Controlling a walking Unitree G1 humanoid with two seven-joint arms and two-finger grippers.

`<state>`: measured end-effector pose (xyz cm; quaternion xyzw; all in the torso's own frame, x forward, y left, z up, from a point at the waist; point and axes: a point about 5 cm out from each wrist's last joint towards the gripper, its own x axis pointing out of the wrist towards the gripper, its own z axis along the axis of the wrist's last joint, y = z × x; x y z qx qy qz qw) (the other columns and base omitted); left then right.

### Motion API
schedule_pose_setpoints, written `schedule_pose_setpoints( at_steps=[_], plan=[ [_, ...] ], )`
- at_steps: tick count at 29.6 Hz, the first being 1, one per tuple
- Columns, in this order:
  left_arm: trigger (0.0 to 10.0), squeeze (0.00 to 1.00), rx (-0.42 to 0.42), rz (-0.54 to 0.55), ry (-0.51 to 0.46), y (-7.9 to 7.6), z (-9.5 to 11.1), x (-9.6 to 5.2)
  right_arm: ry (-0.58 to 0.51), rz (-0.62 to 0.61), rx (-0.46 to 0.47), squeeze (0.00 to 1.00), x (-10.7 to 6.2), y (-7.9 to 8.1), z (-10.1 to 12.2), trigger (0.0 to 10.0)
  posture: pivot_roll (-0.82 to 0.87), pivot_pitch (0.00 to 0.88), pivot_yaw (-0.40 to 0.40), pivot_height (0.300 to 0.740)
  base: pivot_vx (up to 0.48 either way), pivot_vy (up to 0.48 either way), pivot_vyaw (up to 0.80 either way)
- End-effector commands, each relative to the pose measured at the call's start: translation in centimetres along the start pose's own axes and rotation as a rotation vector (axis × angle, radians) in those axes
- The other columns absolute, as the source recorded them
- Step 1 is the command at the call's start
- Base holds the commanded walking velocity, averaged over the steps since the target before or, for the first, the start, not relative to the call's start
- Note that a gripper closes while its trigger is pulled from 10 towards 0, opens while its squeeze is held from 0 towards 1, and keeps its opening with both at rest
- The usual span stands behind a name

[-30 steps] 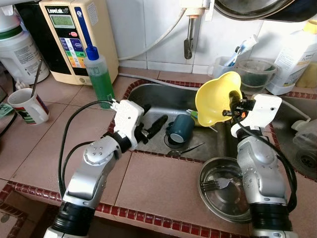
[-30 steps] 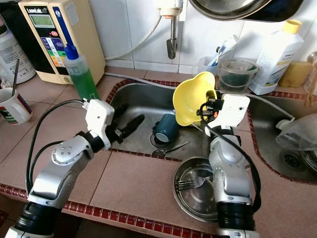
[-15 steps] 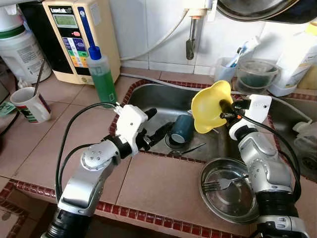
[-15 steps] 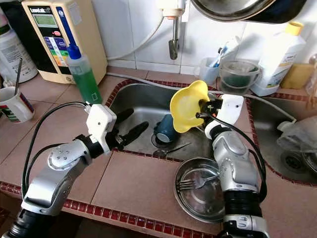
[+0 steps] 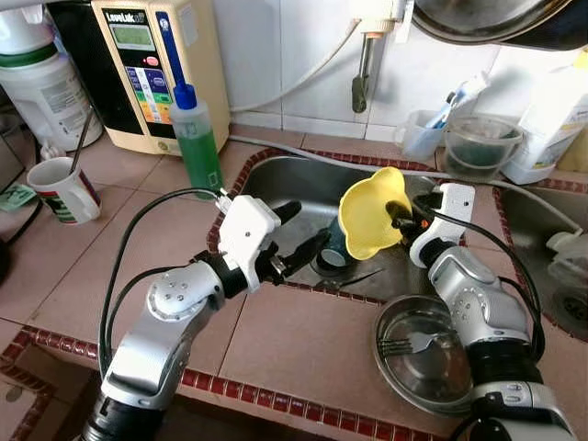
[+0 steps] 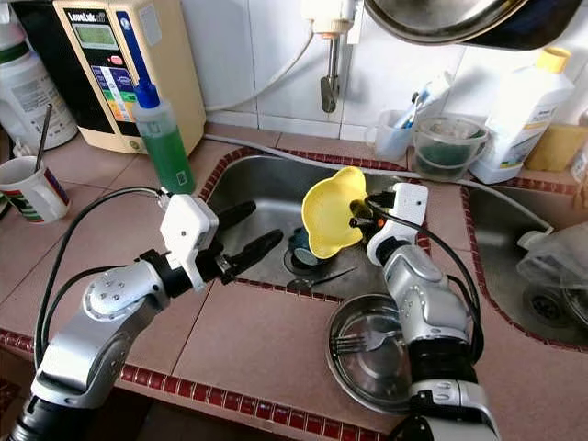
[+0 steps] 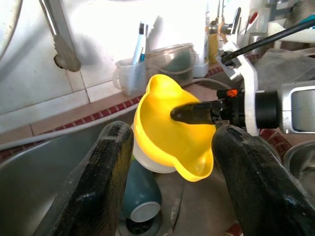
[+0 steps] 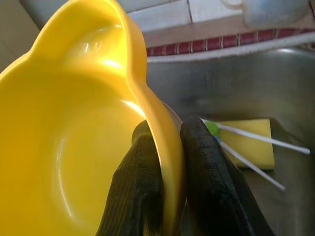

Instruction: Kitchen organization

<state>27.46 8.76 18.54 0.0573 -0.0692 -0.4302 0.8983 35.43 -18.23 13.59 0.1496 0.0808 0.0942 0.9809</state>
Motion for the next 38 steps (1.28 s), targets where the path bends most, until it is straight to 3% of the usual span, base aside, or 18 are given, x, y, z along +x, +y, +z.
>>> schedule_pose_setpoints(
  at_steps=[1,16,17,18,38],
  plan=[
    [10.0,0.0,0.012,-0.018,-0.001,-0.26,0.34,-0.17,-0.009,0.004,0.019,0.0,0.24,-0.07,0.7,10.0,-0.06,0.038,0.007,0.74,0.0,0.0,0.0],
    [10.0,0.0,0.009,-0.037,0.003,-0.48,0.33,-0.3,0.002,-0.033,0.018,0.0,0.18,-0.84,0.3,10.0,-0.06,0.045,0.012,0.74,0.0,0.0,0.0],
    [10.0,0.0,0.007,-0.038,0.003,-0.47,0.32,-0.3,0.001,-0.03,0.031,0.4,0.16,-0.86,0.3,10.0,-0.06,0.045,0.012,0.74,0.0,0.0,0.0],
    [10.0,0.0,0.006,-0.039,0.003,-0.46,0.33,-0.3,-0.003,-0.028,0.042,1.0,0.15,-0.88,0.34,10.0,-0.06,0.045,0.012,0.74,0.0,0.0,0.0],
    [10.0,0.0,-0.002,-0.034,0.004,-0.4,0.45,-0.31,-0.021,-0.003,0.044,1.0,0.3,-0.68,0.73,10.0,-0.06,0.056,0.012,0.74,0.0,0.0,0.0]
  ],
)
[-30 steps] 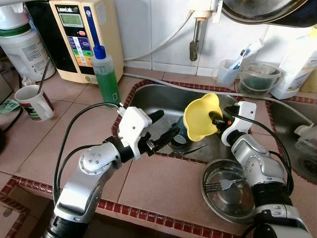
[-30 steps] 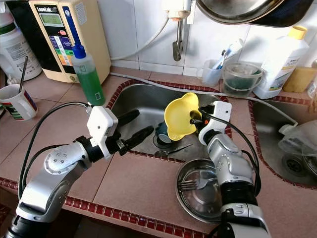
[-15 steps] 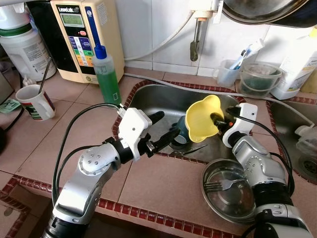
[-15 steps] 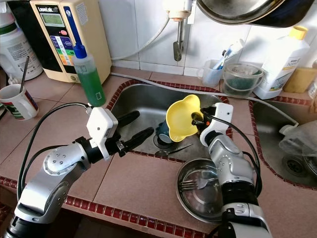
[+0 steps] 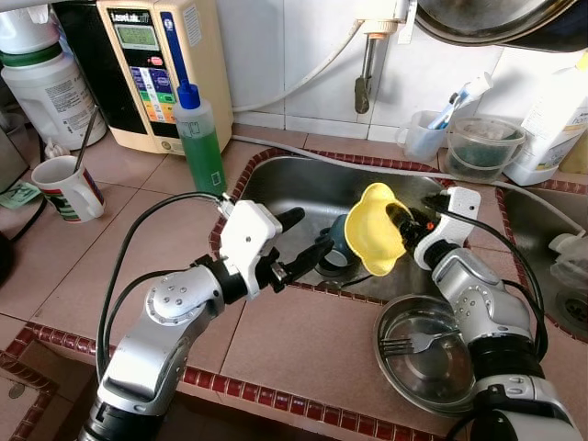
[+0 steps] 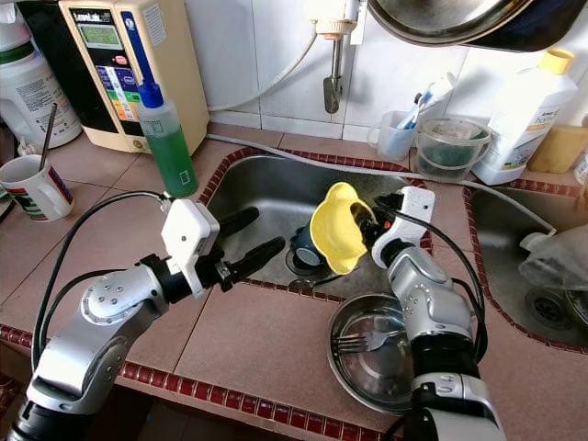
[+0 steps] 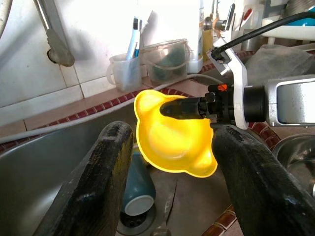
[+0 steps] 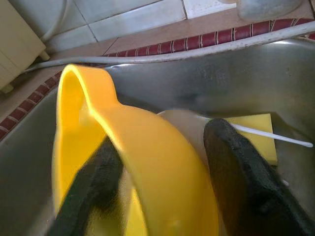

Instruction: Kitchen organization

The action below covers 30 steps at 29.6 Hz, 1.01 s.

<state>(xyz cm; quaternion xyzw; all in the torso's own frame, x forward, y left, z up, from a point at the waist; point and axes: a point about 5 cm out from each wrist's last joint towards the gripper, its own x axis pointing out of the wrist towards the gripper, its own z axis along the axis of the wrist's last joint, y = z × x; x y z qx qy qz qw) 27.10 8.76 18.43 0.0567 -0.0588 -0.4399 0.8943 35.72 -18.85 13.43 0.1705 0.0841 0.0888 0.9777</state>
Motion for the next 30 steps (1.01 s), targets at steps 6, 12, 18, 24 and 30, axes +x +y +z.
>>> schedule_pose_setpoints(
  at_steps=[6,12,18,24,30],
  plan=[
    [10.0,0.0,0.009,-0.01,-0.013,-0.04,0.53,-0.06,-0.024,0.004,0.002,1.0,0.15,0.01,0.75,10.0,-0.06,0.063,0.013,0.74,0.0,0.0,0.0],
    [10.0,0.0,0.008,-0.008,-0.014,0.02,0.57,0.01,-0.03,0.002,0.002,1.0,0.18,-0.06,0.95,10.0,-0.06,0.068,0.015,0.74,0.0,0.0,0.0],
    [10.0,0.0,0.012,-0.006,-0.015,0.12,0.64,0.09,-0.035,-0.001,0.001,1.0,0.24,-0.12,1.09,10.0,-0.06,0.071,0.016,0.74,0.0,0.0,0.0],
    [10.0,0.0,0.015,-0.002,-0.019,0.27,0.74,0.17,-0.05,-0.011,-0.011,1.0,0.28,-0.14,1.25,10.0,-0.05,0.071,0.017,0.74,0.0,0.0,0.0],
    [10.0,0.0,0.01,0.034,-0.019,0.84,0.69,0.13,-0.071,-0.01,-0.037,1.0,0.3,0.19,1.3,10.0,-0.05,0.067,0.017,0.74,0.0,0.0,0.0]
  ],
)
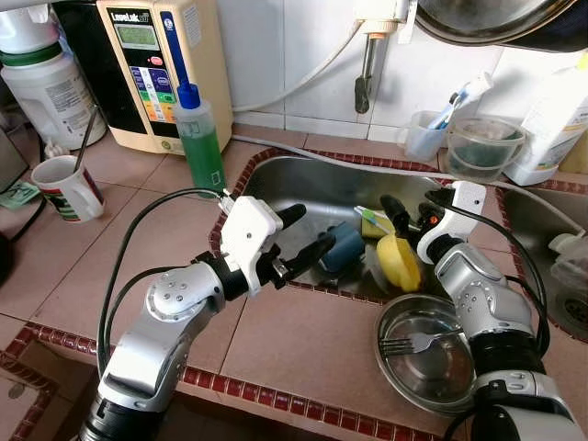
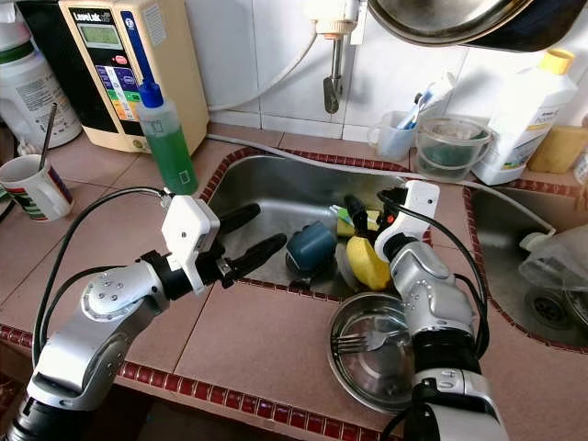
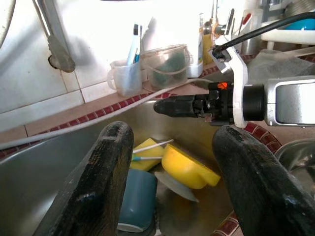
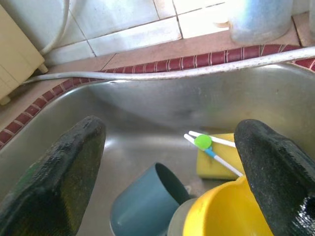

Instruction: Kitchen organization

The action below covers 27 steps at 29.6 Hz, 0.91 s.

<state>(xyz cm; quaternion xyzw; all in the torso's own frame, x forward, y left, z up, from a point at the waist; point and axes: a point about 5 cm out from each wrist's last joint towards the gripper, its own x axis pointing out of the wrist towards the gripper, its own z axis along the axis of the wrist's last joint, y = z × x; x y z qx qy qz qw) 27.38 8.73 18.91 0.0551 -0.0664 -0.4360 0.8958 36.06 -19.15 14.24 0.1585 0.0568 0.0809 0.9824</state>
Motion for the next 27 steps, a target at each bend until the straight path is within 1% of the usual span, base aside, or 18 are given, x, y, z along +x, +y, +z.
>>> schedule_pose_setpoints(
  at_steps=[1,3,5,6,8,11,12,13,14,15,17,18,19,22,24,27],
  plan=[
    [10.0,0.0,-0.007,0.053,-0.005,1.0,0.2,-0.1,-0.031,-0.001,-0.024,1.0,0.2,0.4,0.6,10.0,-0.05,0.067,0.017,0.74,0.0,0.0,0.0],
    [10.0,0.0,-0.004,0.082,-0.005,1.5,0.2,-0.1,-0.06,-0.001,-0.055,1.0,0.2,0.7,0.9,10.0,-0.05,0.063,0.017,0.74,0.0,0.0,0.0],
    [10.0,0.0,-0.011,0.125,0.003,2.1,0.0,-0.1,-0.111,-0.008,-0.104,1.0,0.1,1.0,1.4,10.0,-0.05,0.057,0.014,0.74,0.0,0.0,0.0],
    [10.0,0.0,-0.011,0.125,0.003,2.1,0.0,-0.1,-0.111,-0.008,-0.104,1.0,0.1,1.0,1.4,10.0,-0.05,0.057,0.014,0.74,0.0,0.0,0.0],
    [10.0,0.0,0.006,0.168,0.017,2.7,-0.4,0.0,-0.164,-0.028,-0.13,1.0,0.1,1.4,1.7,10.0,-0.05,0.055,0.011,0.74,0.0,0.0,0.0],
    [10.0,0.0,-0.008,0.219,0.009,3.2,-0.6,0.0,-0.225,-0.03,-0.148,1.0,0.0,2.4,1.9,10.0,-0.05,0.046,0.01,0.74,0.0,0.0,0.0],
    [10.0,0.0,-0.008,0.219,0.009,3.2,-0.6,0.0,-0.225,-0.03,-0.148,1.0,0.0,2.4,1.9,10.0,-0.05,0.046,0.01,0.74,0.0,0.0,0.0],
    [10.0,0.0,-0.016,0.241,0.003,3.3,-0.7,0.1,-0.259,-0.026,-0.168,1.0,-0.1,2.9,2.1,10.0,-0.05,0.043,0.007,0.74,0.0,0.0,0.0],
    [10.0,0.0,-0.041,0.27,-0.018,3.4,-0.8,0.2,-0.31,-0.021,-0.214,1.0,-0.4,3.6,2.4,10.0,-0.05,0.038,0.004,0.74,0.0,0.0,0.0],
    [10.0,0.0,-0.041,0.27,-0.018,3.4,-0.8,0.2,-0.31,-0.021,-0.214,1.0,-0.4,3.6,2.4,10.0,-0.05,0.038,0.004,0.74,0.0,0.0,0.0],
    [10.0,0.0,-0.039,0.303,-0.019,3.6,-1.1,0.3,-0.363,-0.018,-0.245,1.0,-0.7,4.3,2.6,10.0,-0.05,0.032,0.0,0.74,0.0,0.0,0.0],
    [10.0,0.0,-0.044,0.312,-0.021,3.7,-1.2,0.4,-0.371,-0.017,-0.251,0.59,-0.8,4.5,2.6,10.0,-0.05,0.031,0.0,0.74,0.0,0.0,0.0],
    [10.0,0.0,-0.051,0.323,-0.026,3.7,-1.4,0.4,-0.378,-0.015,-0.253,0.0,-1.0,4.7,2.5,10.0,-0.05,0.03,-0.001,0.74,0.0,0.0,0.0],
    [10.0,0.0,-0.07,0.343,-0.029,3.7,-1.8,0.2,-0.386,0.001,-0.266,0.0,-1.4,5.2,2.1,10.0,-0.06,0.029,-0.001,0.74,0.0,0.0,0.0],
    [10.0,0.0,-0.105,0.356,-0.026,3.8,-2.4,-0.1,-0.392,0.011,-0.268,0.0,-1.8,5.6,1.7,10.0,-0.06,0.031,0.001,0.74,0.0,0.0,0.0],
    [10.0,0.0,-0.127,0.371,-0.027,4.0,-2.7,-0.4,-0.409,0.022,-0.305,0.0,-2.3,5.9,1.6,10.0,-0.07,0.031,0.002,0.74,0.0,-0.429,0.0]
  ],
)
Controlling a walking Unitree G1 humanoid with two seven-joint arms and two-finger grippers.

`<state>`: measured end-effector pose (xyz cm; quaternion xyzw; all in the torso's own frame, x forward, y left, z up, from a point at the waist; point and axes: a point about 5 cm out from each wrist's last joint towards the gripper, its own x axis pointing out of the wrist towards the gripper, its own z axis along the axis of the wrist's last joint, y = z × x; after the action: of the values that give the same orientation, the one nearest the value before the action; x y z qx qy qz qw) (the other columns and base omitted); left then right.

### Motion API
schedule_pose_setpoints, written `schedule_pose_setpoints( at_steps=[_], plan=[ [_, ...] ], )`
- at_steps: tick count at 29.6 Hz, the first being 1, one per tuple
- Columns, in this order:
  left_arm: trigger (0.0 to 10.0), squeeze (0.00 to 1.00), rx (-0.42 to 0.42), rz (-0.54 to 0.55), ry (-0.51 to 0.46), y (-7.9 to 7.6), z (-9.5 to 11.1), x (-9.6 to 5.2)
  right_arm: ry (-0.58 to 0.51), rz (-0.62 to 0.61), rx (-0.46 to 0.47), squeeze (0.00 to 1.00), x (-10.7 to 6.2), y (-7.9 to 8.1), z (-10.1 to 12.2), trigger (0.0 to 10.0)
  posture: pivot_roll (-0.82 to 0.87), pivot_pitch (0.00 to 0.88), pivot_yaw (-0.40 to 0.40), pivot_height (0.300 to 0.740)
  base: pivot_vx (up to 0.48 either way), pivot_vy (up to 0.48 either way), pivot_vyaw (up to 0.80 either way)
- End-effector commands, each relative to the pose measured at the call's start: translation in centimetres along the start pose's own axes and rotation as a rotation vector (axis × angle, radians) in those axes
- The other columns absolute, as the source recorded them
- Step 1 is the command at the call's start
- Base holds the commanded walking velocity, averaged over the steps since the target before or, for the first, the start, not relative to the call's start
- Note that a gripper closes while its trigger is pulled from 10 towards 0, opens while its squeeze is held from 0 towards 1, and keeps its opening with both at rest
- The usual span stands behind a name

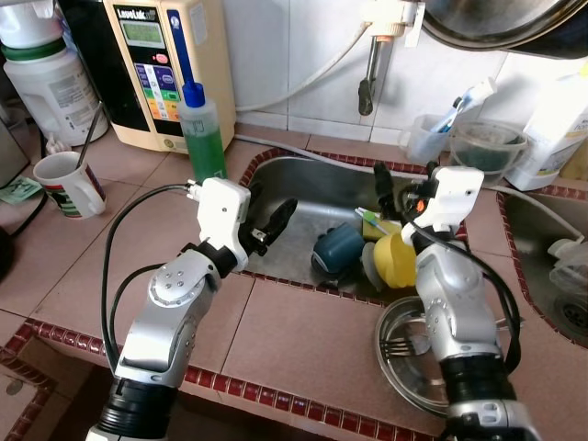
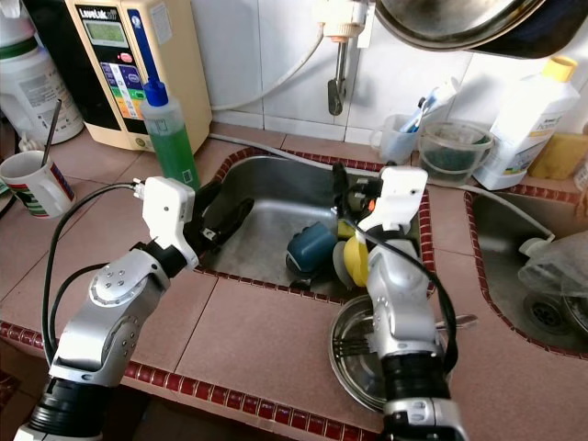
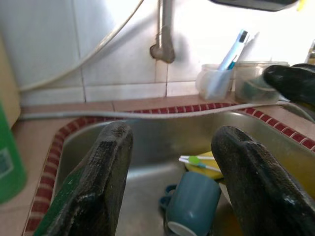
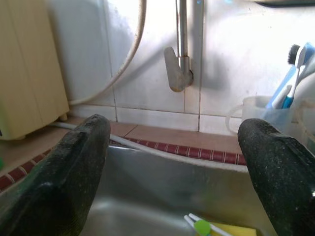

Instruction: Kitchen organization

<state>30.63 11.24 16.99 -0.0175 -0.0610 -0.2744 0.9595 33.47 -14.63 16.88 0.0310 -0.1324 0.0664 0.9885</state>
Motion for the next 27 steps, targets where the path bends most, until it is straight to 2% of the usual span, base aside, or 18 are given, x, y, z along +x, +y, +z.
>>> schedule_pose_setpoints(
  at_steps=[1,7,19,27],
  plan=[
    [10.0,0.0,-0.005,0.019,0.001,0.4,-0.2,-0.2,-0.059,0.004,-0.034,0.0,-0.1,0.2,1.1,10.0,-0.07,0.031,0.002,0.74,0.0,-0.431,0.0],
    [10.0,0.0,-0.005,0.034,-0.009,0.9,0.0,-0.1,-0.135,0.017,-0.107,0.0,-0.7,0.4,2.4,10.0,-0.07,0.022,0.001,0.74,0.0,-0.431,0.0],
    [10.0,0.0,0.002,0.029,-0.02,1.0,0.1,0.0,-0.142,0.028,-0.121,0.0,-1.5,1.2,2.3,10.0,-0.07,0.003,-0.002,0.74,0.0,-0.412,0.0],
    [10.0,0.0,-0.037,0.043,-0.017,1.0,0.0,0.2,-0.141,0.039,-0.125,0.0,-1.6,1.4,2.4,10.0,-0.07,0.0,-0.006,0.74,0.0,0.0,0.0]
  ],
)
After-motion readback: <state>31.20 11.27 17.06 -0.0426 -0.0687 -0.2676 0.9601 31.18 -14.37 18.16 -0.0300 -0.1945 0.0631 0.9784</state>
